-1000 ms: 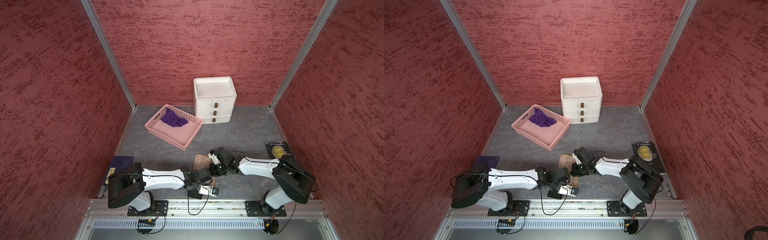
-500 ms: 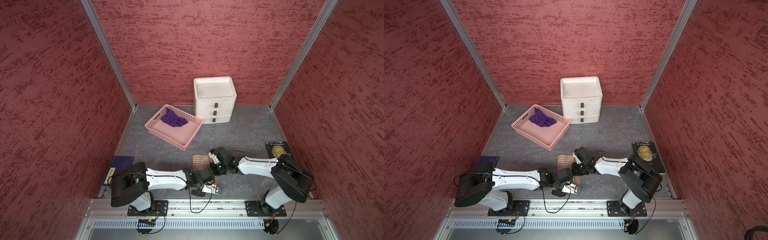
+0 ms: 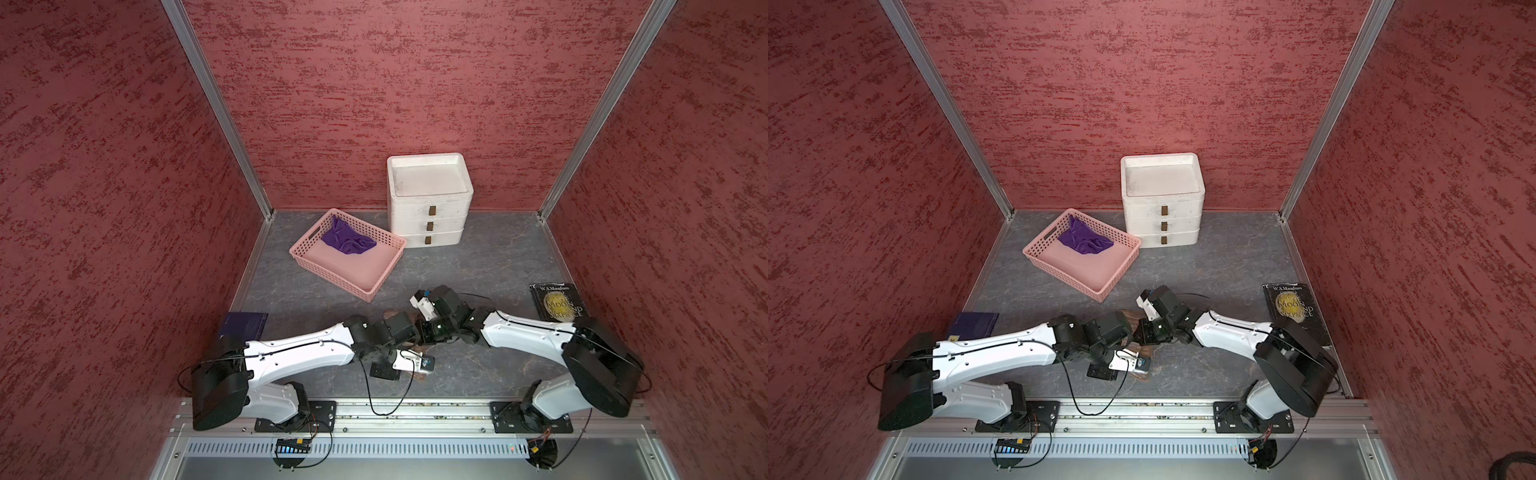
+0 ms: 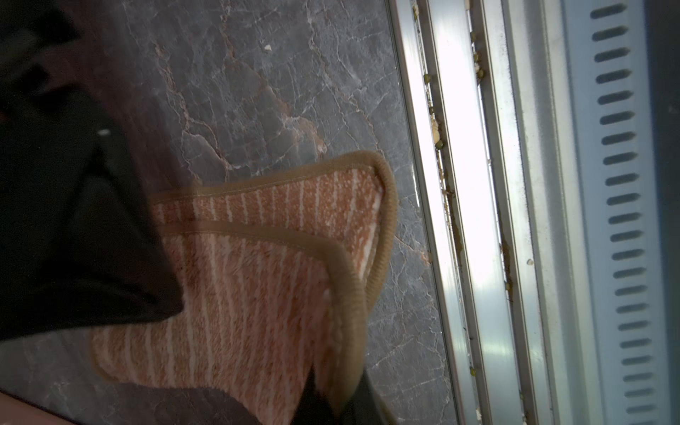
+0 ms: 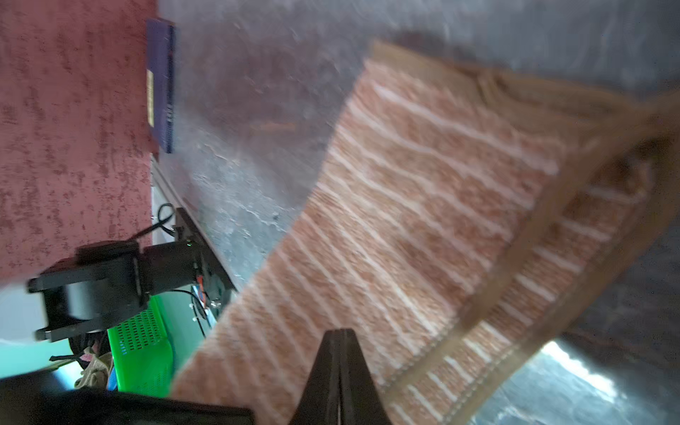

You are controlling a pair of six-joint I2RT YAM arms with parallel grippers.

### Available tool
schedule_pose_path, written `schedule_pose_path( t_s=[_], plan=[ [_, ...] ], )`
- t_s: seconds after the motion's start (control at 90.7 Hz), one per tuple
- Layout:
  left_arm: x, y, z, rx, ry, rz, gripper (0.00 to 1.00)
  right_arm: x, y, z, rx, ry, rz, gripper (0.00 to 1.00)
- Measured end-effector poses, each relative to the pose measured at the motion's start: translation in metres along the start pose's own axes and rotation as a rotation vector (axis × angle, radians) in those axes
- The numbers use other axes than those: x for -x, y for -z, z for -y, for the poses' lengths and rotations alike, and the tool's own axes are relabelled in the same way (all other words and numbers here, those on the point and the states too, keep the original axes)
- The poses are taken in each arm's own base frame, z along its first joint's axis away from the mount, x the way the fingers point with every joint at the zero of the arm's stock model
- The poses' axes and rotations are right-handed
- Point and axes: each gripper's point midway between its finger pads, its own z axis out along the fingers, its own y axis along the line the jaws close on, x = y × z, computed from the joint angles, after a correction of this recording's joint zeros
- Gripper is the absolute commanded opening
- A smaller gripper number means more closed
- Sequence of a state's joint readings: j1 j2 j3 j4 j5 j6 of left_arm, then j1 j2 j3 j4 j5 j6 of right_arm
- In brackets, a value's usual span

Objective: Fold the square dishcloth
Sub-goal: Fold the cleaning item at the center of the board.

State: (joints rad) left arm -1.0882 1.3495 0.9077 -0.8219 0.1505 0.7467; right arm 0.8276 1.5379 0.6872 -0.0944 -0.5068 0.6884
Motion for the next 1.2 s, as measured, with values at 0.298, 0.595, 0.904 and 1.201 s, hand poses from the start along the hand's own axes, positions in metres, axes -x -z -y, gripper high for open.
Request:
schedule_pose_path(
  t_s=[0.298,0.595,0.904,1.201],
  plan=[
    [0.001,0.014,-0.025,-0.098,0.087,0.015,0.00,-0.008,0.021,0.009,0.036,-0.072,-0.042,0.04],
    [-0.012,0.005,-0.053,-0.211,0.165,0.019,0.00,0.061,0.030,0.049,0.063,-0.226,0.075,0.01],
    [-0.021,-0.024,-0.096,-0.138,0.148,0.009,0.00,0.049,0.007,0.063,0.109,-0.274,-0.011,0.01],
    [-0.023,-0.042,-0.149,0.016,0.094,-0.006,0.23,0.049,0.005,0.061,0.129,-0.242,-0.029,0.01]
  ],
)
